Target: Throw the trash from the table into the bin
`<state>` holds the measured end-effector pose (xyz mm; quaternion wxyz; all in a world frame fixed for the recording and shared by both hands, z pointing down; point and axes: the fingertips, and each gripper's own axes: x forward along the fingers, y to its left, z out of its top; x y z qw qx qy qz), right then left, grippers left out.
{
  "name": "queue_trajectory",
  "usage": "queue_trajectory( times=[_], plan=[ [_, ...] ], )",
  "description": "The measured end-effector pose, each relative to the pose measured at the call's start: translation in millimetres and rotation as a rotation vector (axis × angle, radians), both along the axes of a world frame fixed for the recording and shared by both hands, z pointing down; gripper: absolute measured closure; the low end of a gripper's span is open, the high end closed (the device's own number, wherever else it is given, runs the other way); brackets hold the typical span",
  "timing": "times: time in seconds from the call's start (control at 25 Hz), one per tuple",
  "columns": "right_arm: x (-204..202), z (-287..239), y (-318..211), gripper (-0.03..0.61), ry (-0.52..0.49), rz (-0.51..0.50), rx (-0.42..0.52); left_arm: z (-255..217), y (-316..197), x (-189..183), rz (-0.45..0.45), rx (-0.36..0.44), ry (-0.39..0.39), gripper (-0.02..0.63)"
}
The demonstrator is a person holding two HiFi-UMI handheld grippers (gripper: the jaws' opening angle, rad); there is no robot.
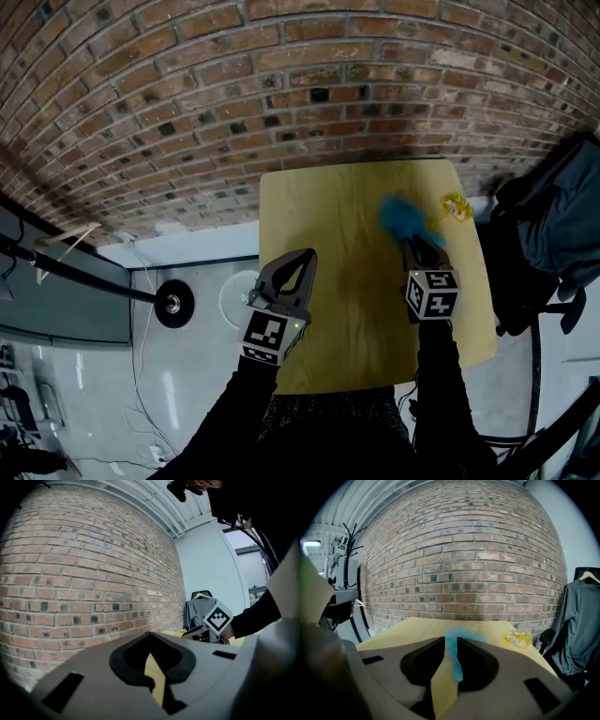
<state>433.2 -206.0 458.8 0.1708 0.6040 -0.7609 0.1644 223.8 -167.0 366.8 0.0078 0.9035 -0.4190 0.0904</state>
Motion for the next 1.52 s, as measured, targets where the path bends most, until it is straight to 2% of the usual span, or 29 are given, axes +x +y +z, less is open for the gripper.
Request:
queue_trajectory(
  times=[0.2,0.36,0.72,0.92,1.24,1.28,1.44,1.52],
  plan=[
    [14,9,-11,0.405,0.060,0.020,-0.026,5,-6,0,-0.013,-0.007,-0.004,0.607],
    [24,18,-20,0.327,0.047,0.048,-0.054,10,-7,2,-0.010,-0.014,-0.012,0.607],
    [32,62,-29,0.311,0.062,0.061,-0.219,10,-9,4,-0.002,-0.011,-0.020,0.607],
    [34,79,-26,0.311,0.105,0.060,-0.273,12,-8,-3,-0.015,-0.019,-0.021,0.607],
    [32,80,-24,0.322,0.104,0.072,-0.289,10,-4,-9,-0.026,-0.019,-0.002,0.607],
    [32,79,-22,0.348,0.114,0.075,-0.296,10,-4,-10,-0.027,-0.020,-0.001,0.607],
    [33,83,-15,0.526,0.160,0.090,-0.322,6,0,-13,-0.025,-0.011,0.004,0.607],
    [31,81,-14,0.549,0.165,0.090,-0.317,4,2,-16,-0.029,-0.008,0.003,0.607]
  ],
)
